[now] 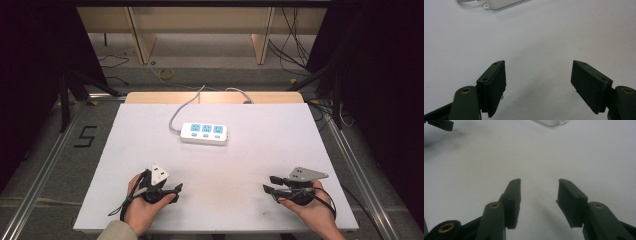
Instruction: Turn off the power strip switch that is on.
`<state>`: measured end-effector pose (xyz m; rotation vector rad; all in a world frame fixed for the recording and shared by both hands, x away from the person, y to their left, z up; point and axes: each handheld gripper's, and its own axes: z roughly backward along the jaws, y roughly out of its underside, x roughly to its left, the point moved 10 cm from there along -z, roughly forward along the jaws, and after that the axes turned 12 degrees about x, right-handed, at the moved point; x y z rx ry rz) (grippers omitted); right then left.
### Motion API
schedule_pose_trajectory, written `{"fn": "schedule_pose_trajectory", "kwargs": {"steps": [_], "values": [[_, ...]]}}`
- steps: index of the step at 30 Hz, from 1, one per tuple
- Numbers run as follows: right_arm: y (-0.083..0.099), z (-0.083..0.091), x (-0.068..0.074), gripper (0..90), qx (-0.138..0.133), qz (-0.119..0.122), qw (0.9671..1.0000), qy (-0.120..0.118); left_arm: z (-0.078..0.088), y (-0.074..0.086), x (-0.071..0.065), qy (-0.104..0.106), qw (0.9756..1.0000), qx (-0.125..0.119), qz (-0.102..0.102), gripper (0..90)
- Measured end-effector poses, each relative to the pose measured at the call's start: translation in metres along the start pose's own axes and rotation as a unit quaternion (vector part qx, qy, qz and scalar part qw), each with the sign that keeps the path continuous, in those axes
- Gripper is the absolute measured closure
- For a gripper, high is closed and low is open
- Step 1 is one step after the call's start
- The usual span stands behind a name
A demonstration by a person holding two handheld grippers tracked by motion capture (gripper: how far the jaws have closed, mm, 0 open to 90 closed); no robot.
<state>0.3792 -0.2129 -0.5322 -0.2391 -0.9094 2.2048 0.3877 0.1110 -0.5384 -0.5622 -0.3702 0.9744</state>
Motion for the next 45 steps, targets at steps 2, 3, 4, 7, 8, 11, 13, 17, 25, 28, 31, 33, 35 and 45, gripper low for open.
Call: {"fn": "schedule_pose_trajectory", "kwargs": {"steps": [2,3,4,7,8,11,13,17,25,28,31,33,35,45], "values": [[-0.001,0.000,0.000,59.0,0.000,0.002,1.0000,0.000,0.000,0.000,0.000,-0.002,1.0000,0.000,0.001,28.1],[-0.001,0.001,0.001,63.3,0.003,0.007,1.0000,0.001,0.000,0.000,0.000,-0.002,1.0000,0.000,0.001,28.1],[-0.002,0.001,0.002,65.9,0.005,0.011,0.9999,0.001,0.000,0.000,0.000,-0.003,1.0000,0.001,0.001,28.0],[-0.003,0.001,0.002,71.6,0.005,0.015,0.9999,0.004,0.000,0.001,0.001,-0.003,1.0000,0.000,0.003,28.0],[-0.003,0.001,0.003,74.5,0.008,0.018,0.9998,0.006,0.000,0.001,0.001,-0.004,1.0000,0.000,0.003,28.0],[-0.007,0.001,0.003,83.3,0.010,0.029,0.9995,0.013,0.000,0.001,0.001,-0.004,1.0000,0.000,0.004,28.0],[-0.010,0.001,0.003,88.3,0.012,0.032,0.9993,0.016,0.000,0.001,0.001,-0.004,1.0000,0.000,0.004,27.9],[-0.014,0.000,0.003,90.0,0.019,0.035,0.9989,0.023,0.000,0.000,0.001,-0.005,1.0000,-0.001,0.004,27.9],[-0.024,-0.003,0.004,90.0,0.027,0.043,0.9983,0.028,0.000,0.000,0.001,-0.005,1.0000,-0.002,0.004,27.9],[-0.029,-0.004,0.003,90.0,0.028,0.043,0.9983,0.029,0.000,0.000,0.002,-0.006,1.0000,-0.002,0.004,28.0],[-0.034,-0.006,0.003,90.0,0.030,0.043,0.9982,0.029,0.000,0.000,0.001,-0.005,1.0000,-0.002,0.005,28.0],[-0.037,-0.008,0.003,90.0,0.031,0.045,0.9980,0.031,0.000,0.000,0.001,-0.006,1.0000,-0.002,0.004,28.0],[-0.040,-0.008,0.003,90.0,0.032,0.044,0.9980,0.030,0.000,0.000,0.002,-0.006,1.0000,-0.002,0.004,28.0],[-0.050,-0.011,0.001,90.0,0.040,0.048,0.9974,0.035,0.000,0.000,0.002,-0.006,1.0000,-0.002,0.003,28.1]]}}
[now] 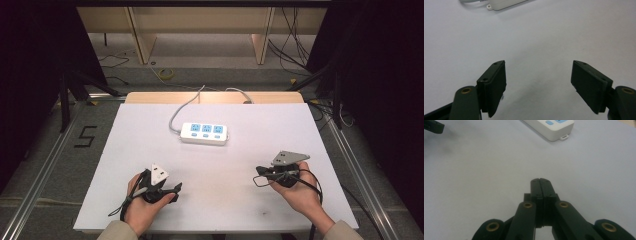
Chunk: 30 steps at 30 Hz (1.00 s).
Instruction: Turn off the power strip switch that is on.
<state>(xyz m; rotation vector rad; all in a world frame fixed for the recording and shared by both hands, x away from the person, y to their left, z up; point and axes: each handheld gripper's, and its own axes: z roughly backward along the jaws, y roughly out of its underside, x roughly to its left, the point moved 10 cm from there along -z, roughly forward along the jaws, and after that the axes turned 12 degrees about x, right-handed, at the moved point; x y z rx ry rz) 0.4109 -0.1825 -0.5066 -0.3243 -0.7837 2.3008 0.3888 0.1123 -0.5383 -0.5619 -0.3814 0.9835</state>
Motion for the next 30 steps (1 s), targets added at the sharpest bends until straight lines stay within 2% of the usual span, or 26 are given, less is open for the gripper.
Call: {"fn": "schedule_pose_trajectory", "kwargs": {"steps": [30], "values": [[-0.024,-0.002,-0.006,90.0,0.009,0.007,0.9999,0.005,0.001,-0.001,0.002,-0.004,1.0000,-0.001,-0.002,28.2]]}}
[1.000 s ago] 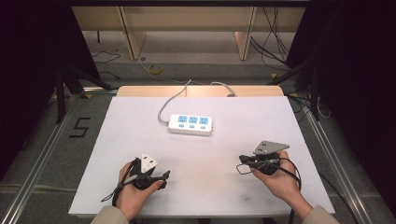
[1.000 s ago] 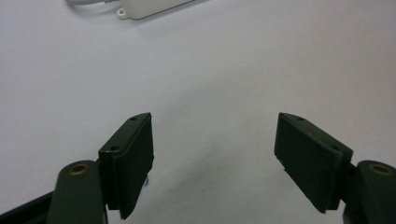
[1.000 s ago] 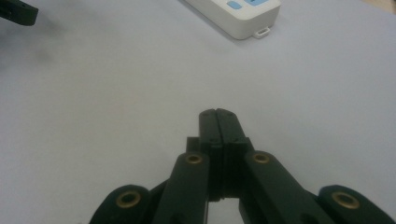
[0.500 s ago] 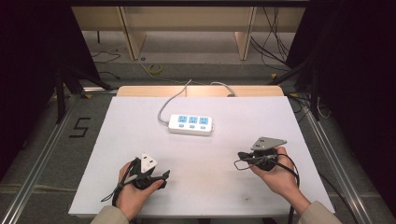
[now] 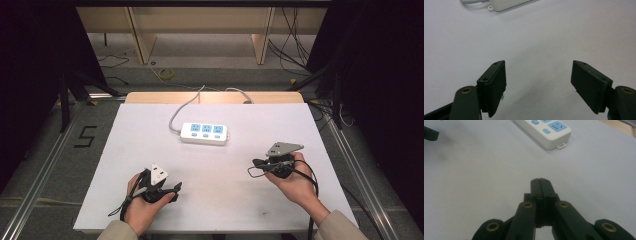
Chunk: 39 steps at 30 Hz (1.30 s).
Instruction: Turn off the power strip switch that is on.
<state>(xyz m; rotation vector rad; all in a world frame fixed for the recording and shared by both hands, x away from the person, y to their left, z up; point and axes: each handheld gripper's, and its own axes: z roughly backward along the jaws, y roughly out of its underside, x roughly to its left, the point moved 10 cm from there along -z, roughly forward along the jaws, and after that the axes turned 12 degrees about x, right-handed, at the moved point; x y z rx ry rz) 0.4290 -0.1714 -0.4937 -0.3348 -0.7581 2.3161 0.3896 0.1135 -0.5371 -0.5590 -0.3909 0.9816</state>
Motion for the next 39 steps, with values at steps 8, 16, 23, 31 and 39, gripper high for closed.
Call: {"fn": "schedule_pose_trajectory", "kwargs": {"steps": [8,16,23,31,39], "values": [[-0.007,-0.001,-0.002,90.0,0.005,0.003,1.0000,0.001,0.000,0.000,0.000,0.000,1.0000,-0.002,0.002,28.2],[-0.012,-0.004,-0.004,90.0,0.009,0.005,0.9999,0.001,0.000,0.000,0.000,-0.001,1.0000,-0.002,0.001,28.2],[-0.015,-0.006,-0.004,90.0,0.011,0.006,0.9999,0.001,0.000,0.000,0.000,-0.001,1.0000,-0.001,0.002,28.2],[-0.023,-0.008,-0.005,90.0,0.013,0.010,0.9999,0.003,0.000,0.000,0.000,-0.001,1.0000,-0.002,0.002,28.3],[-0.029,-0.010,-0.006,90.0,0.016,0.009,0.9998,0.003,0.000,0.000,0.000,-0.001,1.0000,0.001,-0.001,28.2]]}}
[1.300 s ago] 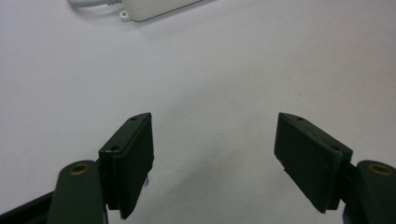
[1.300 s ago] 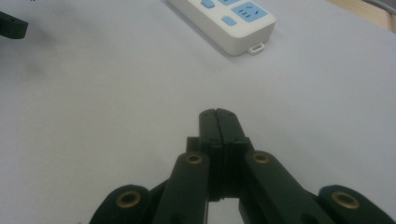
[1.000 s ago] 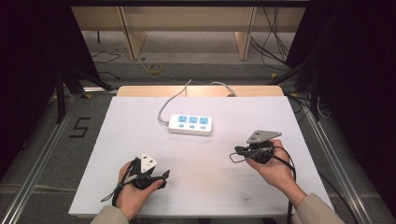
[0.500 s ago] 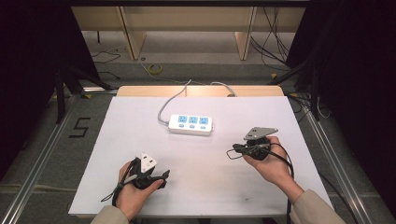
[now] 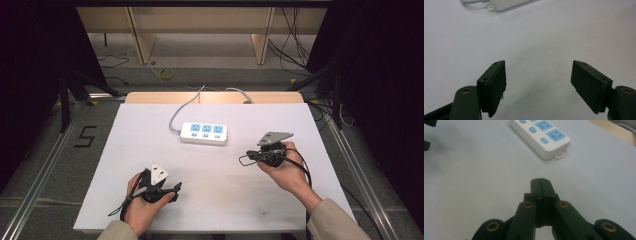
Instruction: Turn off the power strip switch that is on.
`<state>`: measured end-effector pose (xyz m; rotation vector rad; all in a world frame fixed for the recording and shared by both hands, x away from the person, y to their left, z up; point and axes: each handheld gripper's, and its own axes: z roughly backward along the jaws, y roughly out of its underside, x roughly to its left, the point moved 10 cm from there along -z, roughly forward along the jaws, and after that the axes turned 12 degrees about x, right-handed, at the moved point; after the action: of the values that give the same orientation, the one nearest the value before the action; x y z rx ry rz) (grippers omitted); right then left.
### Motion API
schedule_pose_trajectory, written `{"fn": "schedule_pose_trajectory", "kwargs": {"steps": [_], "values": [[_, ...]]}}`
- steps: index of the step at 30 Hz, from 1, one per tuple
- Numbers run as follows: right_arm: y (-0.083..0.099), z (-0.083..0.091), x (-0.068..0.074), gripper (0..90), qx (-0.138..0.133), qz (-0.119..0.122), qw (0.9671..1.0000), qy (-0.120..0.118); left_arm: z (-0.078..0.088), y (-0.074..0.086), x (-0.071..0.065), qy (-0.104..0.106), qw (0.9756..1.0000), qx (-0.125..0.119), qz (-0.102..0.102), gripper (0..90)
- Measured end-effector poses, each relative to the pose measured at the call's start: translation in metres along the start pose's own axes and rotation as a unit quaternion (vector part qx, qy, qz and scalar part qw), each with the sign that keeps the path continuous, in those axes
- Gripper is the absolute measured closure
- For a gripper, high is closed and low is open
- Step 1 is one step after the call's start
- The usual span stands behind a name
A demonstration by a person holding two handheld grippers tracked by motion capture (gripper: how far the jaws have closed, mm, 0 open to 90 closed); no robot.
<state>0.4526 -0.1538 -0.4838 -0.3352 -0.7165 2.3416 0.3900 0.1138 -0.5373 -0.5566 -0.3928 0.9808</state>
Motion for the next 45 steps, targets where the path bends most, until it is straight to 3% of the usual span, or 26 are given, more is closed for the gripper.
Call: {"fn": "schedule_pose_trajectory", "kwargs": {"steps": [45], "values": [[-0.032,-0.015,-0.008,90.0,0.019,0.004,0.9998,0.004,-0.001,0.000,0.000,-0.001,1.0000,0.001,-0.002,28.3]]}}
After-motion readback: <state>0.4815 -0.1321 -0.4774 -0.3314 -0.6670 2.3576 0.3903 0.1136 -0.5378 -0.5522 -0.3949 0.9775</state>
